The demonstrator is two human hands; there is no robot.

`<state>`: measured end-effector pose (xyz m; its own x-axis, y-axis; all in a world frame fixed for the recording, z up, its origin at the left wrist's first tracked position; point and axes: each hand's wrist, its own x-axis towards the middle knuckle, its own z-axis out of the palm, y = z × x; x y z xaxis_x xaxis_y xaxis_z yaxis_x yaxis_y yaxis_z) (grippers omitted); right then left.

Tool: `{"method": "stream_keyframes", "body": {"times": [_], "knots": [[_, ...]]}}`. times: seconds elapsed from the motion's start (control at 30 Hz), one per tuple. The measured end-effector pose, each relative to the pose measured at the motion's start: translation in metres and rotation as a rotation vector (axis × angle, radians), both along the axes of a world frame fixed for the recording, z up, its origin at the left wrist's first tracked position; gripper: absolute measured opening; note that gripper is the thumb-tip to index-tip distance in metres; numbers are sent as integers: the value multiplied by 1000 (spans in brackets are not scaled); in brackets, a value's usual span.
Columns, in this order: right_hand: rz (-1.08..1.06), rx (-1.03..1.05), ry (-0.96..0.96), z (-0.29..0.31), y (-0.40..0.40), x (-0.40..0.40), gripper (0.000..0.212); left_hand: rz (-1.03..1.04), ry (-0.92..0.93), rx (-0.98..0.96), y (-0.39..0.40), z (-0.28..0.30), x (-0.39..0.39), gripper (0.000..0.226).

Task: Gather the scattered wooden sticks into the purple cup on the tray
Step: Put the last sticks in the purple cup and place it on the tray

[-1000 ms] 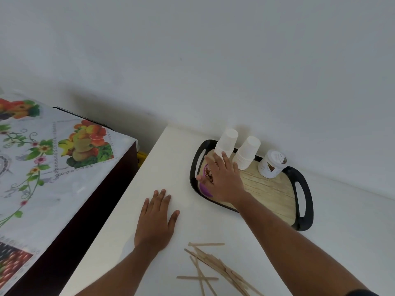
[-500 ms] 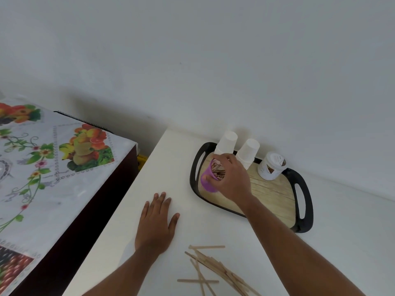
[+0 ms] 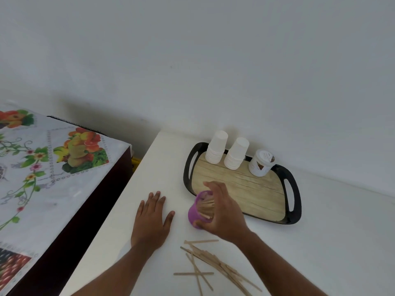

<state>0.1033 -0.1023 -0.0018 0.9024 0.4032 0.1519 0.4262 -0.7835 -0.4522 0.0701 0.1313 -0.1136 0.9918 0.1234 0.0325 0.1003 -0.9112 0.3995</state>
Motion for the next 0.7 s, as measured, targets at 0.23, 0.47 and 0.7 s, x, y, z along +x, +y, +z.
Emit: {"method": "stream_keyframes", "body": {"times": [0.23, 0.47, 0.7], "knots": [[-190, 271, 72, -27, -6, -32, 119, -38, 5, -57, 5, 5, -8, 80], [-288, 455, 94, -33, -6, -40, 127, -80, -25, -74, 6, 3, -16, 83], [-235, 438, 169, -41, -12, -46, 121, -89, -50, -62, 6, -3, -12, 80]]}}
